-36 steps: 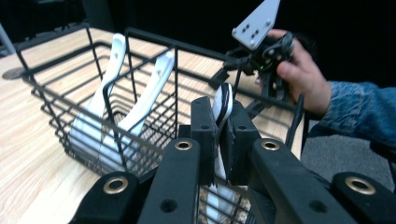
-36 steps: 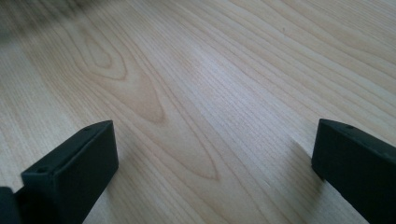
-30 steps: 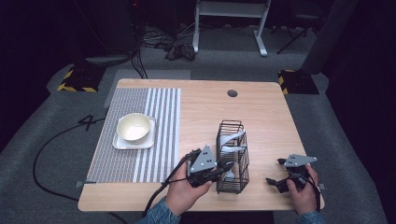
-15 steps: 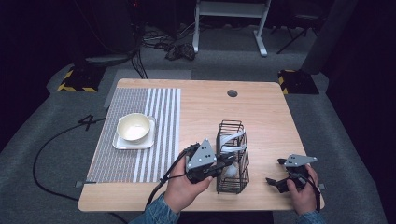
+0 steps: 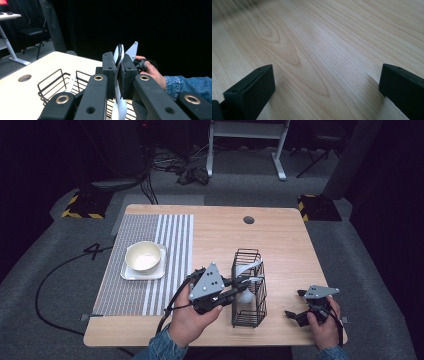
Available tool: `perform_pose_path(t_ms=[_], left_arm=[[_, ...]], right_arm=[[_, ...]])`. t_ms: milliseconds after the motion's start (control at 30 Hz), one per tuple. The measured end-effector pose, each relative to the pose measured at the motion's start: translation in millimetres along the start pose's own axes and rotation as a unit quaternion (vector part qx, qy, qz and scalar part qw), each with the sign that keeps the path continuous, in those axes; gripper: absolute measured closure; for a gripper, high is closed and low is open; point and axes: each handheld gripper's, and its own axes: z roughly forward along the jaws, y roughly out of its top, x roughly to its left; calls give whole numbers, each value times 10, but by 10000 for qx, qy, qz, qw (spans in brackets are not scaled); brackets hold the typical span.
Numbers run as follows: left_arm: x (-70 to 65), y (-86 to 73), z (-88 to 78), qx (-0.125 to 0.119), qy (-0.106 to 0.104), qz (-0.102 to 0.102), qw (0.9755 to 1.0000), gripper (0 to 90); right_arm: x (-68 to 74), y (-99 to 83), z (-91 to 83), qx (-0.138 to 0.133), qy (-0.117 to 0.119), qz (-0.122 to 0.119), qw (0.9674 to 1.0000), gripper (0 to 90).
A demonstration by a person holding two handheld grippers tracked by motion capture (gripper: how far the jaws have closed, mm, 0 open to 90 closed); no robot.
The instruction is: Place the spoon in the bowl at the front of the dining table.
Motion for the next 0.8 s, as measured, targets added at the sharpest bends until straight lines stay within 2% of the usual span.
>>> perform_pose_path(t_ms=[267, 567, 667, 800], left_arm=[[40, 44, -90, -27, 165, 80, 9998, 850], [134, 5, -193, -29, 411, -13, 9991, 850], [171, -13, -234, -23, 516, -23, 9987, 849], [229, -52, -311, 7, 758, -84, 9971, 849]], right_arm=[[0, 0, 0, 0, 1, 0, 10000, 4], [-1, 1, 0, 4, 3, 0, 10000, 4], [-2, 1, 0, 5, 4, 2, 10000, 4], [-3, 1, 1, 8, 8, 3, 10000, 3]])
